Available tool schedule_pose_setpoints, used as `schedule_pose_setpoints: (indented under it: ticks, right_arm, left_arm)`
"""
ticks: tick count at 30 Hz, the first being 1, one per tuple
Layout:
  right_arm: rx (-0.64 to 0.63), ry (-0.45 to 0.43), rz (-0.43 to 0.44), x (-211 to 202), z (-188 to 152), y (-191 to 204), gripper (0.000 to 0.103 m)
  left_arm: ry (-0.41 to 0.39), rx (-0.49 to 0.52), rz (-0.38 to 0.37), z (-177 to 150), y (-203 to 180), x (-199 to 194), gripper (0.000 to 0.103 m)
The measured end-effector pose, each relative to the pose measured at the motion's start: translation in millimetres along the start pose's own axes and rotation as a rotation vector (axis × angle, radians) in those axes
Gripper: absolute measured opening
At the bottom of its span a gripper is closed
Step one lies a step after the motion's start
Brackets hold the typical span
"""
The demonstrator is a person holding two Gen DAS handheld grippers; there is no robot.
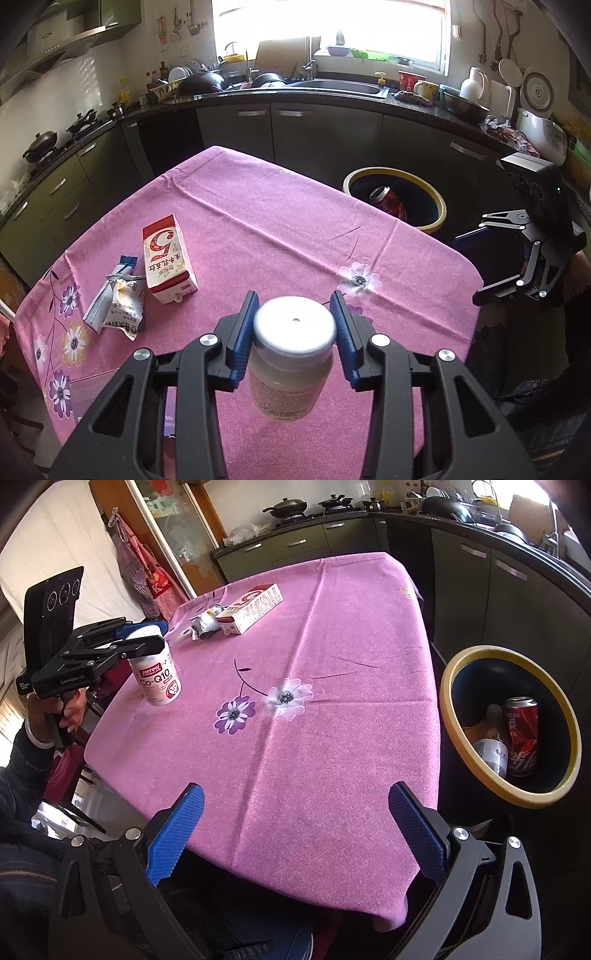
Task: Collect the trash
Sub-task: 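Lift the pill bottle, carry it over the bin, open the left gripper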
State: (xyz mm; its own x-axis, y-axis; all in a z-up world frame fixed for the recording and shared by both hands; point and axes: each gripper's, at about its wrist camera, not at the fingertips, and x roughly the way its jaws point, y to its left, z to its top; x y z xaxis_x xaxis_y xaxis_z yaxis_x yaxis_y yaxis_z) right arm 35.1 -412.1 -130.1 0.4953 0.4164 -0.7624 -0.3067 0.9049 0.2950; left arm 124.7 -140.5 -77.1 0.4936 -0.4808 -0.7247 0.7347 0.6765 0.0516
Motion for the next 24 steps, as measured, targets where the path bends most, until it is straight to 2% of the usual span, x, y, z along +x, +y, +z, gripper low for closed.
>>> schedule_pose_setpoints:
  ticks: [6,12,18,24]
  right_arm:
    - [0.013,-0.027,-0.034,-13,-3,-7,0.098]
    - [0.063,-0.085,-0.096,-45,-13,-30,0.098]
    - [0.149,-0.150,-0.137,-78,-32,-65,0.098]
    - [0.233,-0.180,-0.155,-96,-57,-98,0.098]
  left_arm:
    - [-0.030,-0.014,-0.021,20,-13,0,0.038]
    - [-0.084,-0.028,-0.079,66,-42,12,0.038]
    - [-0.083,0.037,-0.189,128,-96,58,0.038]
    - [-0.043,0.080,-0.246,179,-146,131,0.038]
